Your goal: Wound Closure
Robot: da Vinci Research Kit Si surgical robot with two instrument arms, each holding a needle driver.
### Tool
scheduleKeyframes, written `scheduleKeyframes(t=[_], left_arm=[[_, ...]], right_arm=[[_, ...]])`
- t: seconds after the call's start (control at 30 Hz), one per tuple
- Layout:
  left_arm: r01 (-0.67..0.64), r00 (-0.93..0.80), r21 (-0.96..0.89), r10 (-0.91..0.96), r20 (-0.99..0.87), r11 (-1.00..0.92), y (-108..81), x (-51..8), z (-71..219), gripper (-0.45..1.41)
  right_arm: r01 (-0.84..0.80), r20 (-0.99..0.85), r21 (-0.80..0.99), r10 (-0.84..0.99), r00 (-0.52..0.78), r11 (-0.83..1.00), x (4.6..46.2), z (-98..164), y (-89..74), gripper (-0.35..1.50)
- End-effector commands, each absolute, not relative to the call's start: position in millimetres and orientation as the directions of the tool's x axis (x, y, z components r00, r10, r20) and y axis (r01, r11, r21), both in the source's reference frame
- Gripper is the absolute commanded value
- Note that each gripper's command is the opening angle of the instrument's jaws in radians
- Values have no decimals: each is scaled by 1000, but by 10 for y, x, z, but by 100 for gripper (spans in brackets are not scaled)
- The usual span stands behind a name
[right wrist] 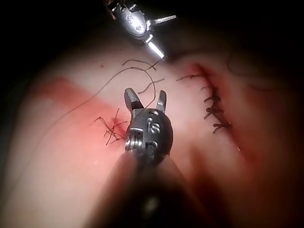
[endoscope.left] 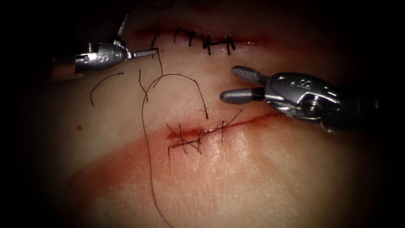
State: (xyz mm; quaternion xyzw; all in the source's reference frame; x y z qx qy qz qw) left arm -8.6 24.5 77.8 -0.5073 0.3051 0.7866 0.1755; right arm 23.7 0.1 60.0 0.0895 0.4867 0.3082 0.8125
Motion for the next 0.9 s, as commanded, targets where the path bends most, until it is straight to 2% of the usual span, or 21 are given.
scheduleKeyframes(t=[0.03, 0.1, 0.27, 0.53, 0.73, 0.9], left_arm=[[-585, -423, 301, -34, -905, -753, 245, -90, 785, 111], [-605, -403, 300, -42, -914, -738, 242, -87, 776, 111], [-634, -366, 298, -63, -929, -713, 245, -74, 742, 111], [-621, -420, 387, -128, -898, -681, 232, -70, 690, 106], [-611, -433, 417, -156, -888, -673, 216, -67, 698, 104], [-601, -450, 431, -161, -878, -673, 219, -60, 711, 103]], right_arm=[[-412, -738, 441, 583, 338, 797, 248, 609, 4, 109], [-442, -716, 466, 620, 321, 767, 259, 621, 12, 101], [-463, -665, 517, 678, 312, 720, 284, 647, 18, 103], [-353, -613, 651, 740, 278, 672, 344, 661, 9, 101], [-263, -614, 698, 746, 258, 666, 365, 658, 12, 91], [-250, -616, 702, 745, 258, 667, 366, 646, 8, 91]])
